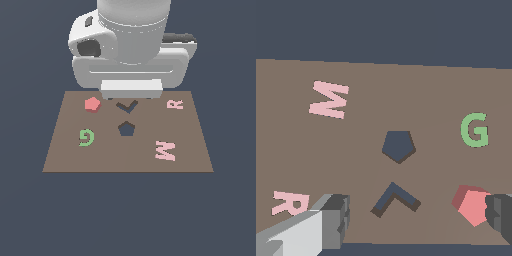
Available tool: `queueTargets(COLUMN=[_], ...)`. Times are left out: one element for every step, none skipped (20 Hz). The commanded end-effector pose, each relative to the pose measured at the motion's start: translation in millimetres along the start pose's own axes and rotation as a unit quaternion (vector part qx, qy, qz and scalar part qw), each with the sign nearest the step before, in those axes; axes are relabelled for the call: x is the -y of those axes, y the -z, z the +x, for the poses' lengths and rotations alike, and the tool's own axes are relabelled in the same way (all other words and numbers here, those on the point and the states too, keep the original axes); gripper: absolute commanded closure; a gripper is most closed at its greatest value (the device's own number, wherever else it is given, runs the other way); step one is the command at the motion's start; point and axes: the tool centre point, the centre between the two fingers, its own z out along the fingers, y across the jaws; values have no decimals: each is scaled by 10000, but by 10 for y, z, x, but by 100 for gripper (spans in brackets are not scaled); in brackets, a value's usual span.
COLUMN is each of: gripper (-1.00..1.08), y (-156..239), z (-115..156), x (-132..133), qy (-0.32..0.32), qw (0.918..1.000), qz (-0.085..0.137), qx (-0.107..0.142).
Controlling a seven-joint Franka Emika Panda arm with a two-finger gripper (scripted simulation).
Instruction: Insert a designated object into the corresponding slot on a board.
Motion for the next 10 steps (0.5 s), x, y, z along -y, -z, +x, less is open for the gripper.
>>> queueTargets(gripper=[-92,-92,-92,-92,-92,-92,-92,-92,-92,-92], y=[0,-3,-10,-23,-42,-65,-94,-127,-166,-210], z=[0,-1,-4,-10,-17,-27,-40,-55,-74,-95], x=[0,-3,-13,-29,-52,-81,-116,-157,-204,-257], qy=[0,-5,-20,-45,-81,-126,-181,-246,-321,-405], qw=[10000,10000,10000,10000,10000,9999,9998,9997,9995,9992], qz=[0,0,1,1,3,4,6,8,11,14], qx=[0,0,0,0,1,1,2,3,4,5])
